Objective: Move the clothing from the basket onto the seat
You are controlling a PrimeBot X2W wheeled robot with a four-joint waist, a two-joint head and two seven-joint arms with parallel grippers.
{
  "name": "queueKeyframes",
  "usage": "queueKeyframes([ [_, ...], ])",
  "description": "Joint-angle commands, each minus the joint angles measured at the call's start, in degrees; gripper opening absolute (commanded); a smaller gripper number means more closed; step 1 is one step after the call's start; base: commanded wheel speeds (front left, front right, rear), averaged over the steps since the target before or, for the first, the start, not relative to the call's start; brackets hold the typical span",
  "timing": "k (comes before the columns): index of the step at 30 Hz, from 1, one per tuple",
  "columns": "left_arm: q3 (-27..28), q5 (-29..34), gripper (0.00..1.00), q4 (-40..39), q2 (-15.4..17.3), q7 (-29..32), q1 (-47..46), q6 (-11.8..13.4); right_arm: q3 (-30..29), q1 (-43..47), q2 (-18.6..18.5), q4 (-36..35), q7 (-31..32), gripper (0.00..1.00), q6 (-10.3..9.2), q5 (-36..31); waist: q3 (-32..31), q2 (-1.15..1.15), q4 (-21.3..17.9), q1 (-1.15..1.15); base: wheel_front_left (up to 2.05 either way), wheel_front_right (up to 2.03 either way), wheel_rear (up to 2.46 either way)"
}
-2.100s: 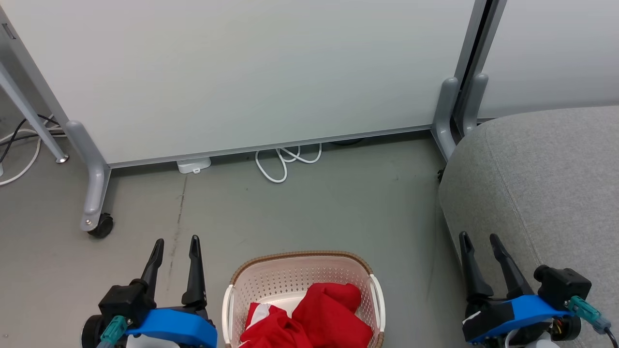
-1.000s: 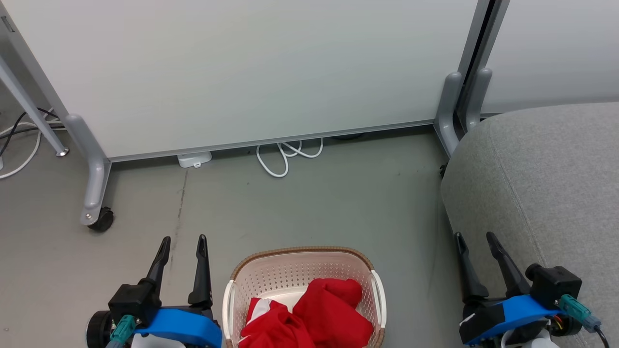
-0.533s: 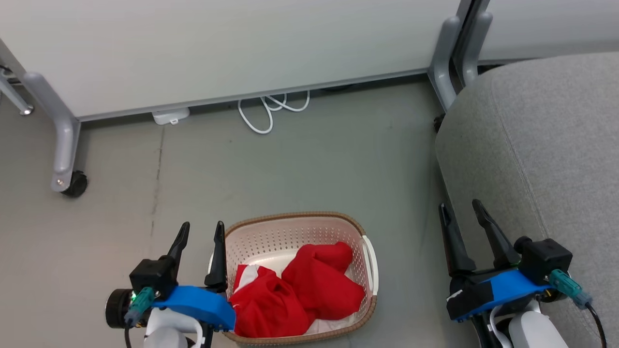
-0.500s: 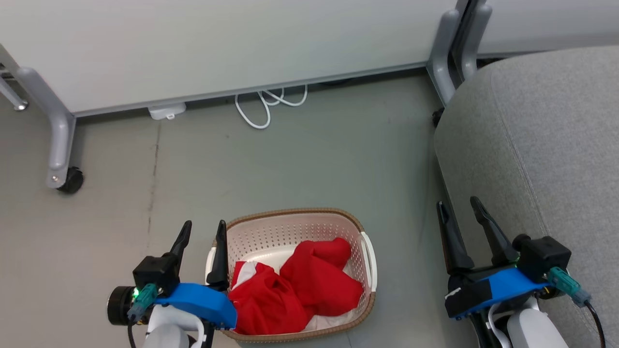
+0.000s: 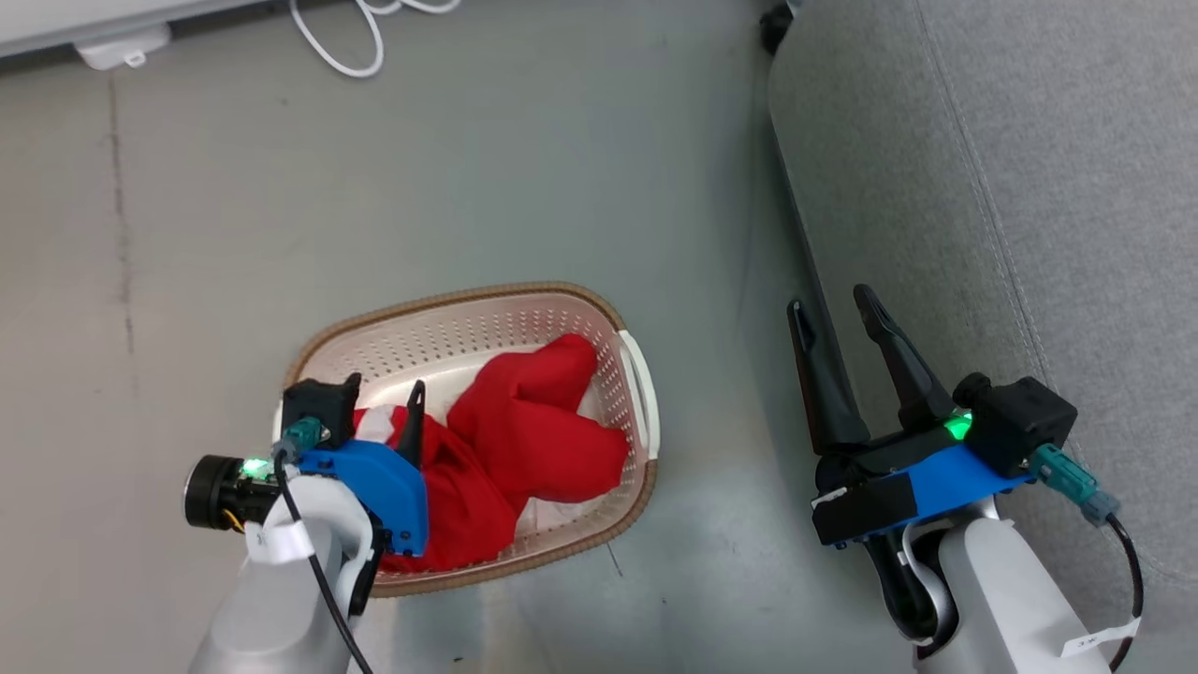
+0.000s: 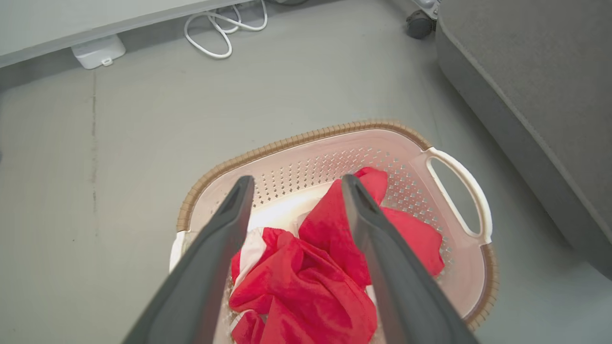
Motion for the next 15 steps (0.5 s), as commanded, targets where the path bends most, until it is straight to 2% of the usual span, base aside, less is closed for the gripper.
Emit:
queueKeyframes([
  [1, -0.09, 0.26, 1.00, 0.89, 0.60, 0.54, -1.86, 0.18, 0.44, -1.33, -0.17, -0.13, -0.37, 1.00, 0.01, 0.55, 4.64, 0.00, -4.03, -0.01, 0.00, 0.00, 0.00],
  [8, -0.66, 0.71, 1.00, 8.12, 2.66, 5.79, -7.93, 0.77, 2.97, -3.87, -0.14, -1.39, -0.64, 1.00, 0.01, 2.82, 10.54, 0.00, -8.31, -0.01, 0.00, 0.00, 0.00],
  [15, 0.12, 0.28, 1.00, 12.25, 4.81, 7.36, -11.03, 3.44, 5.87, -4.51, -0.12, -3.77, -0.62, 1.00, 0.01, 5.61, 14.70, 0.00, -11.16, -0.01, 0.00, 0.00, 0.00],
])
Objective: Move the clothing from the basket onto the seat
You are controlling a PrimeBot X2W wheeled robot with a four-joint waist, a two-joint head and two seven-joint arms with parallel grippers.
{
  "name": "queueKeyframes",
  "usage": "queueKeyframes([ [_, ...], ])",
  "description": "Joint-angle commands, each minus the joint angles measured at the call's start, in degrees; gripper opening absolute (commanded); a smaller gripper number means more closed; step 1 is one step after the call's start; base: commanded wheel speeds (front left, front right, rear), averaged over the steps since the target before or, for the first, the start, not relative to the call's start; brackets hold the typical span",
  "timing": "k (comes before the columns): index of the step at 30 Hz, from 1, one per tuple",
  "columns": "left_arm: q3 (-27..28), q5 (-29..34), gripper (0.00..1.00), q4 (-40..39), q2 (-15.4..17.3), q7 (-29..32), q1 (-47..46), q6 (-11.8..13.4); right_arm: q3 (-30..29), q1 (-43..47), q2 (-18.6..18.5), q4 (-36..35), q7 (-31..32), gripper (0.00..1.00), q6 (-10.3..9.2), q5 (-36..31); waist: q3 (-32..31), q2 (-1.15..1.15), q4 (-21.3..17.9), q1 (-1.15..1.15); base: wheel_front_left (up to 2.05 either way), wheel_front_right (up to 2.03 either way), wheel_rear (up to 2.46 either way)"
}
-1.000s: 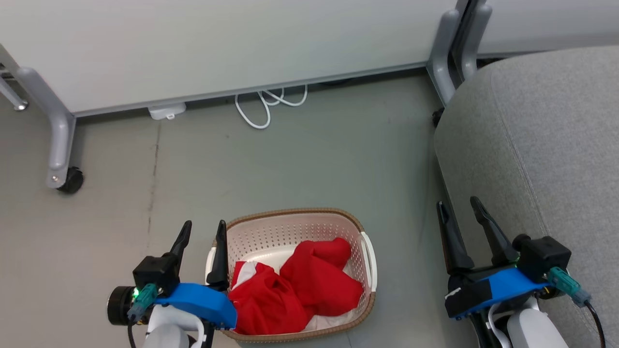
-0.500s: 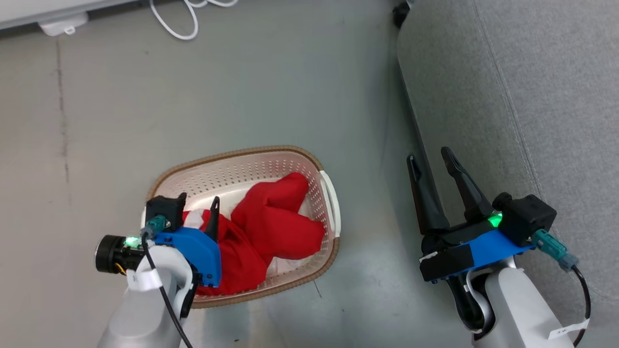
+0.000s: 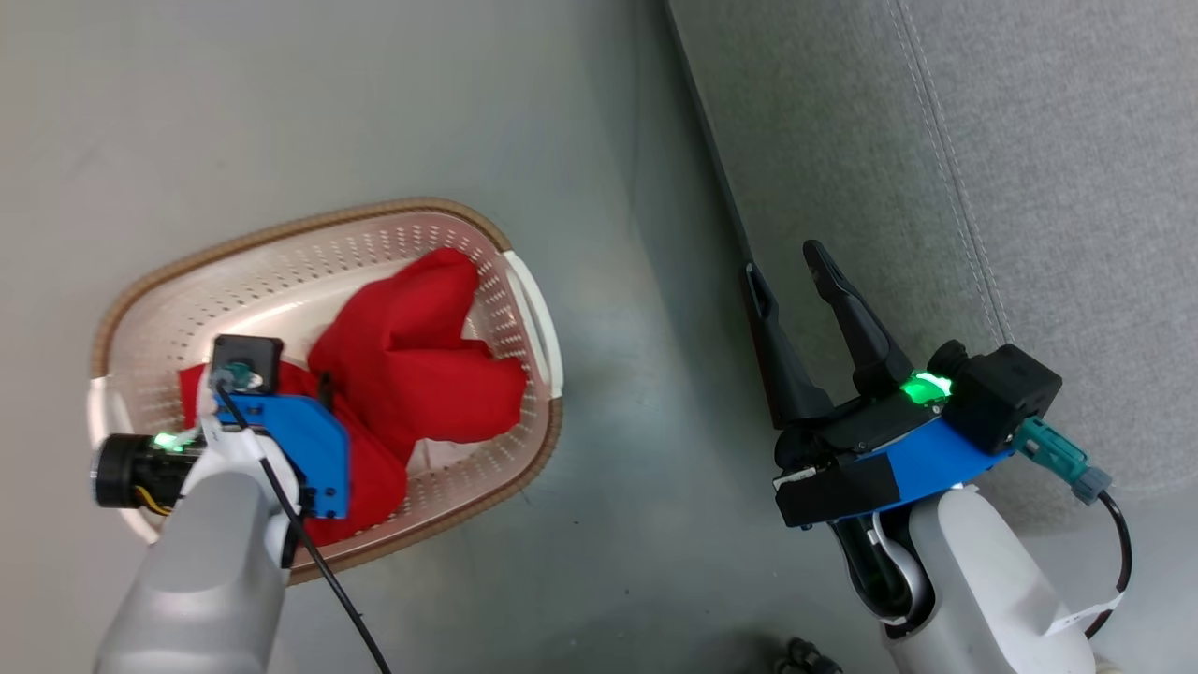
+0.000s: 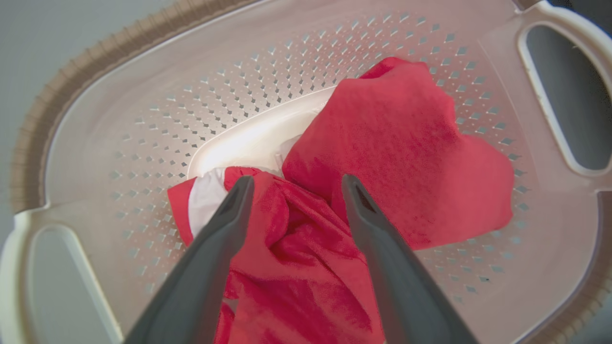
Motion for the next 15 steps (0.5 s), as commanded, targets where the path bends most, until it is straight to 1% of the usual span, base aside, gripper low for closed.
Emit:
queueKeyframes([
  [1, 0.28, -0.13, 1.00, 0.47, 0.74, 0.39, -1.58, 0.57, 0.36, -1.07, -0.06, -0.59, -0.15, 1.00, 0.01, 0.50, 2.21, 0.00, -2.01, -0.01, 0.00, 0.00, 0.00],
  [8, 0.07, 0.25, 1.00, 3.31, 2.97, 2.79, -3.86, 3.07, 2.49, -1.41, -0.07, -1.93, -0.16, 1.00, 0.01, 2.90, 5.30, 0.00, -4.21, -0.01, 0.00, 0.00, 0.00],
  [15, -0.90, 1.42, 1.00, 5.51, 5.17, 5.44, -5.60, 7.19, 3.70, -1.64, -0.06, -2.74, -0.17, 1.00, 0.01, 4.58, 7.92, 0.00, -5.66, -0.01, 0.00, 0.00, 0.00],
])
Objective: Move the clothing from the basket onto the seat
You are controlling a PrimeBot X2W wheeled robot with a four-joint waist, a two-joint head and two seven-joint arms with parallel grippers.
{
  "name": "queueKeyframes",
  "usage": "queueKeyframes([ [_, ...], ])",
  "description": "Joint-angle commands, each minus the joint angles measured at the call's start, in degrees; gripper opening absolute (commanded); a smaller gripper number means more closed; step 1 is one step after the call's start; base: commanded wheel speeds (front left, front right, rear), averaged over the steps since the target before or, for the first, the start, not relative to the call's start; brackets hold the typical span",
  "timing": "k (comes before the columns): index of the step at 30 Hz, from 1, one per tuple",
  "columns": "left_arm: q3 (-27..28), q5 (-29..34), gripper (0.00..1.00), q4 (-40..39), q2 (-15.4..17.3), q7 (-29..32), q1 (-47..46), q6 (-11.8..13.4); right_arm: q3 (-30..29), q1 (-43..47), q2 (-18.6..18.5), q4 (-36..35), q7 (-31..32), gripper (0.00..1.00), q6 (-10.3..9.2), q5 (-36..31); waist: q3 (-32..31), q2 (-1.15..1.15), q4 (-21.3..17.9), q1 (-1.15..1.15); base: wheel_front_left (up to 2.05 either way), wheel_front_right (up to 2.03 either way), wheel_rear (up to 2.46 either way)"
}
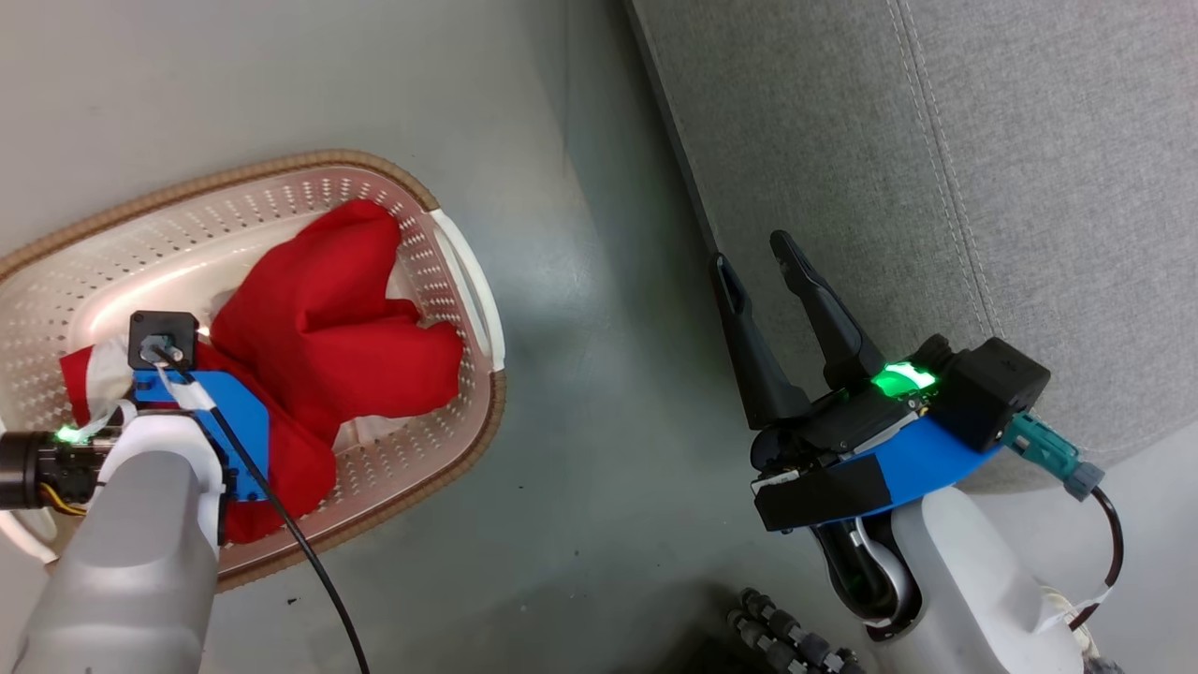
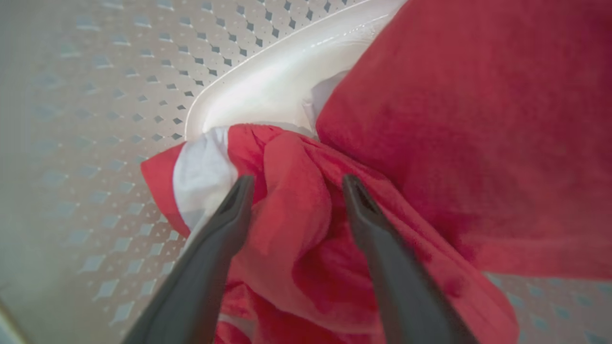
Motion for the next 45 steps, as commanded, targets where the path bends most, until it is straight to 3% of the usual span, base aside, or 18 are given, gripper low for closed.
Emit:
queueKeyframes([
  [1, -0.42, 0.53, 1.00, 0.35, 0.62, 0.61, -1.10, 0.71, 0.19, -0.83, -0.06, -0.29, -0.17, 1.00, 0.01, 0.30, 0.68, 0.00, -0.47, -0.01, 0.00, 0.00, 0.00],
  [11, -2.98, 2.10, 1.00, 2.46, 1.86, 5.24, -2.06, 2.43, 1.30, -1.20, -0.06, -0.66, -0.17, 1.00, 0.01, 1.73, 1.93, 0.00, -0.70, -0.01, 0.00, 0.00, 0.00],
  [12, -3.39, 2.37, 0.77, 2.66, 1.91, 5.88, -2.21, 2.24, 1.36, -1.24, -0.06, -0.62, -0.17, 1.00, 0.01, 1.88, 1.97, 0.00, -0.70, -0.01, 0.00, 0.00, 0.00],
  [14, -4.19, 2.78, 0.00, 2.77, 1.96, 6.61, -2.50, 1.90, 1.46, -1.36, -0.06, -0.57, -0.17, 1.00, 0.01, 1.92, 2.04, 0.00, -0.70, -0.01, 0.00, 0.00, 0.00],
  [27, -4.46, 0.87, 0.00, 2.98, 2.32, 6.38, -2.48, -0.27, 1.48, -1.44, -0.06, -0.15, -0.17, 1.00, 0.01, 2.32, 1.08, 0.00, -0.44, -0.01, 0.00, 0.00, 0.00],
  [45, -2.11, -5.50, 0.00, 3.41, -7.55, -2.00, 1.01, -1.93, -1.17, 0.21, -0.10, 3.63, -0.17, 1.00, 0.01, -3.45, -12.18, 0.00, 7.80, -0.01, 0.00, 0.00, 0.00],
])
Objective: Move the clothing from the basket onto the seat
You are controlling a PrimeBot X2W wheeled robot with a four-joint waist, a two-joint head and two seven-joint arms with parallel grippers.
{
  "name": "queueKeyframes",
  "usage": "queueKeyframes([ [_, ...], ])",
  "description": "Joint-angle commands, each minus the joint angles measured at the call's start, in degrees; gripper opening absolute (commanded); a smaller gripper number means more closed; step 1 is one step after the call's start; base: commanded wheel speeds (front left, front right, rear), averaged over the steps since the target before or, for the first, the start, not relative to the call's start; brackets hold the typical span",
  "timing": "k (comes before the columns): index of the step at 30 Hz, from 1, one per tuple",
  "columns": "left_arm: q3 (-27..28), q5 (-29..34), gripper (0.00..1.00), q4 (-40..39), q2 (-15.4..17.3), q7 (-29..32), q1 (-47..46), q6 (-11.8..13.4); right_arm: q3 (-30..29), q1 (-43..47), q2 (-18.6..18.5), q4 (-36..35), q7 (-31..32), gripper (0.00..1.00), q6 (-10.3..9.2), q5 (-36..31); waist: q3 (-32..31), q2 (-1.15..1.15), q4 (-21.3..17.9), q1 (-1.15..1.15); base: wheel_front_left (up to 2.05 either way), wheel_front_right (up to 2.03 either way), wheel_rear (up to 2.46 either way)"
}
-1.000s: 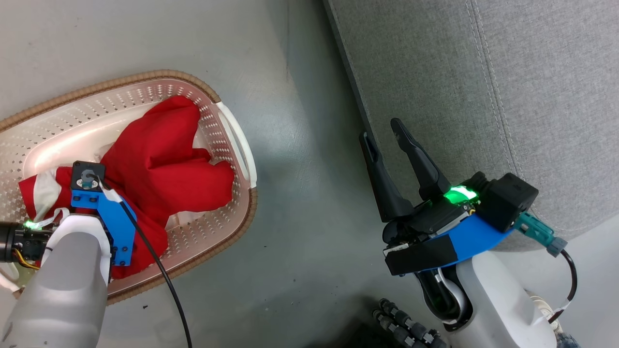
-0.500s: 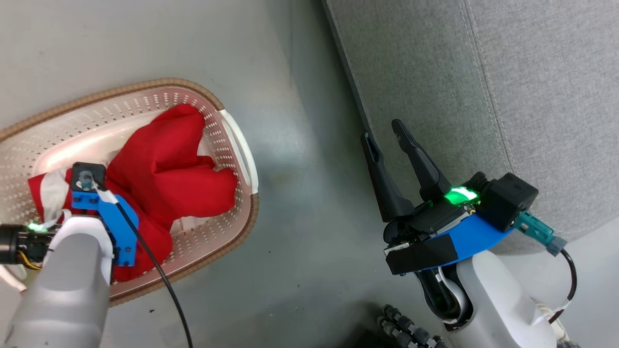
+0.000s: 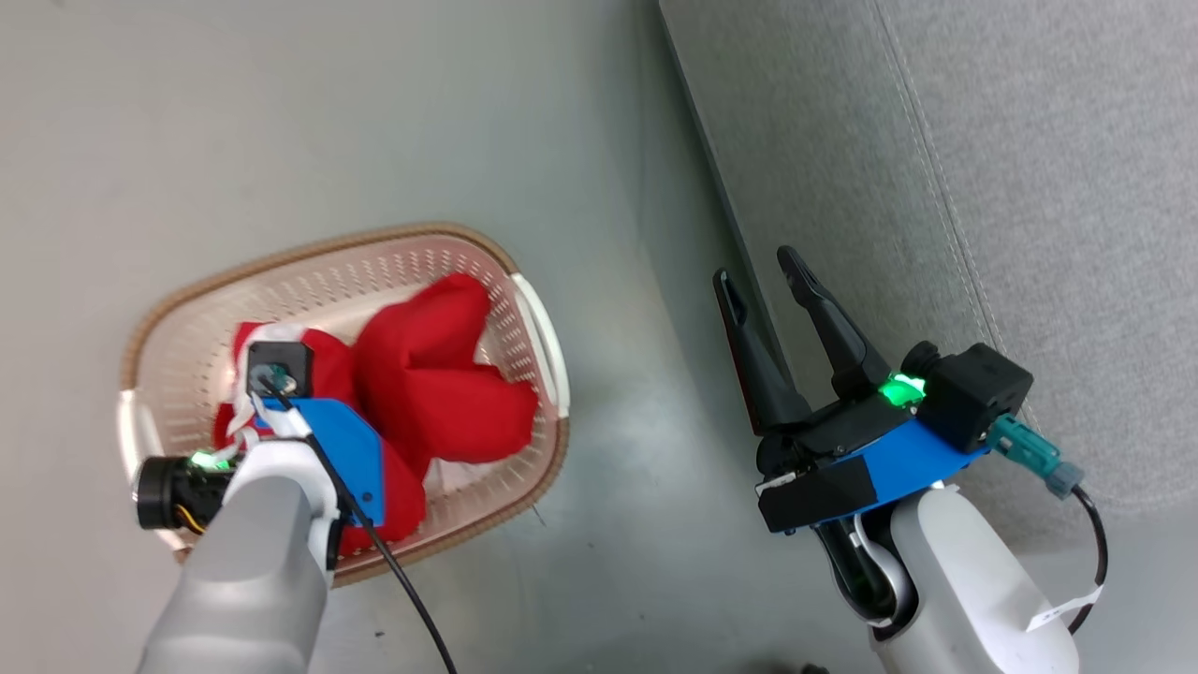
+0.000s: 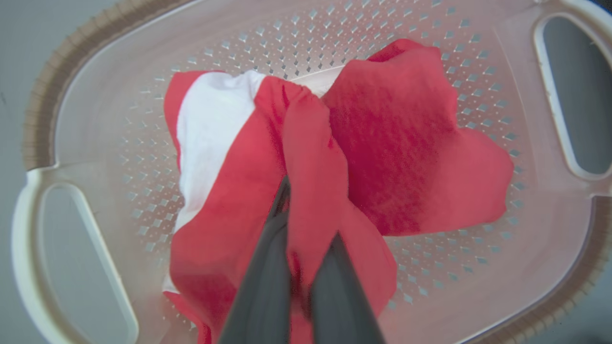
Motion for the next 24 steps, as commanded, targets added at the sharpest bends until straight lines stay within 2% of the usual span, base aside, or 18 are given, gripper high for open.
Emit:
queueKeyframes([
  [1, 0.09, -0.42, 0.00, 0.11, -0.27, -0.64, 0.74, -0.23, -0.13, 0.65, -0.13, 0.41, -0.16, 1.00, 0.02, -0.47, -4.08, 0.00, 3.05, 0.00, 0.00, 0.00, 0.00],
  [9, -0.09, -2.83, 0.00, -0.15, -3.20, -7.25, 3.58, -3.70, -0.76, 3.41, -0.15, 3.88, -0.17, 1.00, 0.03, -2.46, -14.55, 0.00, 7.30, 0.00, 0.00, 0.00, 0.00],
  [16, -1.47, -5.32, 0.00, -2.27, -4.19, -12.75, 5.27, -7.06, -1.97, 6.35, -0.16, 6.26, -0.17, 1.00, 0.02, -3.57, -22.66, 0.00, 10.41, 0.00, 0.00, 0.00, 0.00],
  [19, -4.39, -8.84, 0.00, -5.61, -4.25, -13.41, 6.95, -8.71, -2.59, 8.23, -0.15, 7.49, -0.11, 1.00, 0.02, -3.96, -25.93, 0.00, 11.74, 0.00, 0.00, 0.00, 0.00],
  [24, -11.19, -15.22, 0.00, -13.23, -4.23, -13.83, 8.12, -9.29, -2.97, 10.09, -0.15, 7.97, 0.66, 1.00, 0.03, -4.28, -29.61, 0.00, 13.70, 0.00, 0.00, 0.00, 0.00],
])
